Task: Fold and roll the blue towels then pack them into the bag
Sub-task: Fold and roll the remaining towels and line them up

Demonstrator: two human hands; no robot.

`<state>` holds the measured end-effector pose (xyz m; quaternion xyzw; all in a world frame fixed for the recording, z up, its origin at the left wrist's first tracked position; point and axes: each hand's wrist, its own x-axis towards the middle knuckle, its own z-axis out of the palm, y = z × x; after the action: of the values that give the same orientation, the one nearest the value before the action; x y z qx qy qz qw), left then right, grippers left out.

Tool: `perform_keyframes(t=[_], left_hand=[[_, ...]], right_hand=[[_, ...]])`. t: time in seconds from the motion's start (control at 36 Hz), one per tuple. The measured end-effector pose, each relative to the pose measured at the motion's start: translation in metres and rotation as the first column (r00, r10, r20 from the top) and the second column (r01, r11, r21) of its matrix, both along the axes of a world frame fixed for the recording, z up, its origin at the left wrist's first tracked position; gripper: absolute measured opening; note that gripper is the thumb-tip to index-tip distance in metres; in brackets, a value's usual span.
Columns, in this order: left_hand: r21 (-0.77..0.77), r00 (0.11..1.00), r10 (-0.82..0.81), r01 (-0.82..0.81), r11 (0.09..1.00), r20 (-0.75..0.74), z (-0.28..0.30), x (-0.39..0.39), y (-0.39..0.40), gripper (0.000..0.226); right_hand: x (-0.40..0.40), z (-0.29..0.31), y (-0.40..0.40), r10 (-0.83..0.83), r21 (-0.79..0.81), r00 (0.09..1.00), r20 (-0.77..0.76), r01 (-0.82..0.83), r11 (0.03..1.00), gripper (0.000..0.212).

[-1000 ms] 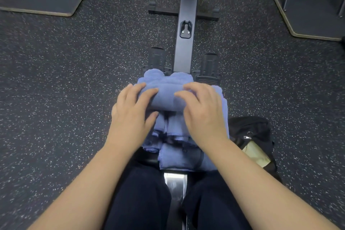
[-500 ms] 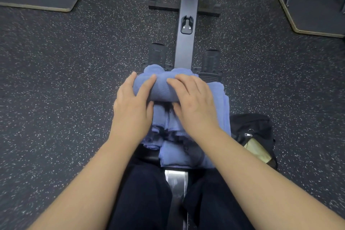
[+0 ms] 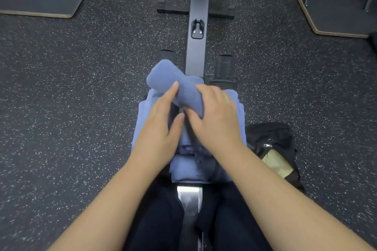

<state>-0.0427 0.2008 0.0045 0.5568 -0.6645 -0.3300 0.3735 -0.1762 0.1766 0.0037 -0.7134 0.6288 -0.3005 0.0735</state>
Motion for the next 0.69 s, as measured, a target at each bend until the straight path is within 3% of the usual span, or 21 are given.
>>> perform_keyframes(t=[0.17,0.42,0.69], left_hand=[[0.050,0.978,-0.099,0.110,0.993,-0.182,0.007,-0.023,0.010,0.052],[0.130,0.909,-0.152,0.217,0.968,-0.388,0.012,-0.049,0.027,0.055],[0.154,0.905,-0.169,0.245,0.957,-0.391,0.006,-0.054,0.030,0.057]], right_hand=[[-0.015,0.012,0.036,-0.054,0.143,0.962,0.269,0.016,0.990,0.043],[-0.038,0.018,0.074,-0.120,0.295,0.897,0.426,-0.012,0.956,0.038],[-0.046,0.009,0.078,-0.091,0.317,0.829,0.551,-0.107,0.942,0.040]])
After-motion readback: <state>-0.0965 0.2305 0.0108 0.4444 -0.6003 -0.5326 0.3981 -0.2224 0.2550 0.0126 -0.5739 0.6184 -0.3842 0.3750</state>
